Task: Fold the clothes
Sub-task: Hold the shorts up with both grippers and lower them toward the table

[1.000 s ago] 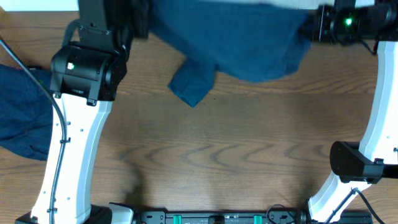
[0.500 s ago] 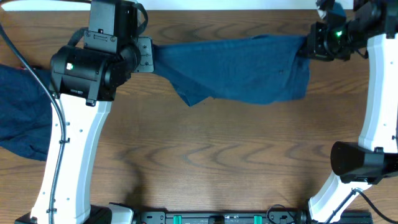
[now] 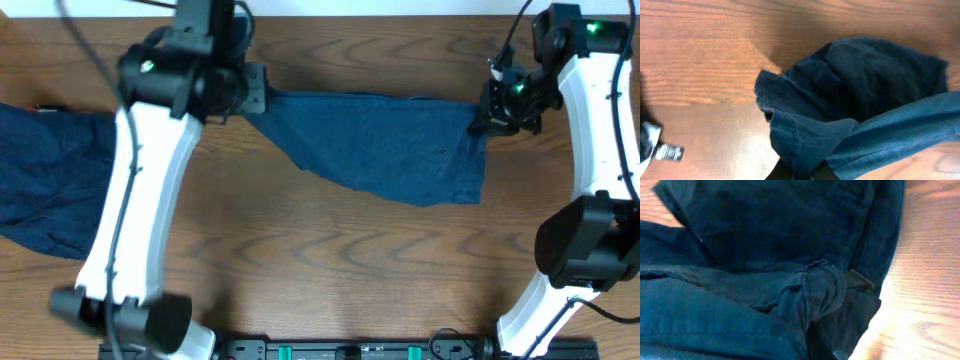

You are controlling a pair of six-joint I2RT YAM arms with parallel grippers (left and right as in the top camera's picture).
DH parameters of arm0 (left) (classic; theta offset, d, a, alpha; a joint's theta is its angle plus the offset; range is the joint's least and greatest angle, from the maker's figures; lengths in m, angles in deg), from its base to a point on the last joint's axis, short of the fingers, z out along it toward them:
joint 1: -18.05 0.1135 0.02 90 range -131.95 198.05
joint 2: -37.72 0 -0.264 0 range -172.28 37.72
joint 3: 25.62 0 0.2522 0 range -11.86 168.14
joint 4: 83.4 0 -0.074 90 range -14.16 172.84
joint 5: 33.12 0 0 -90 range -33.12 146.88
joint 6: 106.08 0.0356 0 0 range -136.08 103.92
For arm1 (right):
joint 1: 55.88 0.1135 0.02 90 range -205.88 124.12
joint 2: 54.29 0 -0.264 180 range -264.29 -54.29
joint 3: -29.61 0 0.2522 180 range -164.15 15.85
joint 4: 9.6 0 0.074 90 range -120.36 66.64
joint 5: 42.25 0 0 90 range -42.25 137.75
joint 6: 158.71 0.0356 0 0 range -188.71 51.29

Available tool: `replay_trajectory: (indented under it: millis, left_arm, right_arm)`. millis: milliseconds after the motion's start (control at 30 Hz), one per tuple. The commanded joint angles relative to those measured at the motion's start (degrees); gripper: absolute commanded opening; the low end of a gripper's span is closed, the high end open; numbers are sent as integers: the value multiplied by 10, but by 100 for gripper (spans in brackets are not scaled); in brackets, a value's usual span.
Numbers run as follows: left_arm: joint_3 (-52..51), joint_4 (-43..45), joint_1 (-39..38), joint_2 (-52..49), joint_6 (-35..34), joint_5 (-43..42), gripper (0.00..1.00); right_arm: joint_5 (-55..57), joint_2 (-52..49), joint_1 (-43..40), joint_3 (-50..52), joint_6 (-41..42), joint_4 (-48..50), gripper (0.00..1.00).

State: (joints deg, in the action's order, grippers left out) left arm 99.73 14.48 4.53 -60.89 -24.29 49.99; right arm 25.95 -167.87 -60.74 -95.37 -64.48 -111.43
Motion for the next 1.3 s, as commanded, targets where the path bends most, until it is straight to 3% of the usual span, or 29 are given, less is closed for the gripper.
replay_trajectory:
  millis: [0,267,700,800,933,1067,1267]
  left_arm:
    - [11,24,1,-36,33,57,6]
    - [11,167,-18,-126,35,63,6]
    - [12,423,-18,-131,35,80,6]
    - [13,453,-18,-125,36,111,6]
    - [34,523,-14,-108,96,191,6]
    - [77,562,-14,-59,160,262,6]
    - [131,567,-13,60,177,335,6]
  right_arm:
    - [61,0,-30,4,35,9,1]
    - [63,0,-30,4,41,17,1]
    - [113,0,-30,5,81,40,1]
    - [113,0,-30,3,55,88,1]
    - [115,0,-35,-18,7,231,1]
    - [111,0,-45,-126,28,312,1]
    - [111,4,-45,-398,25,292,1]
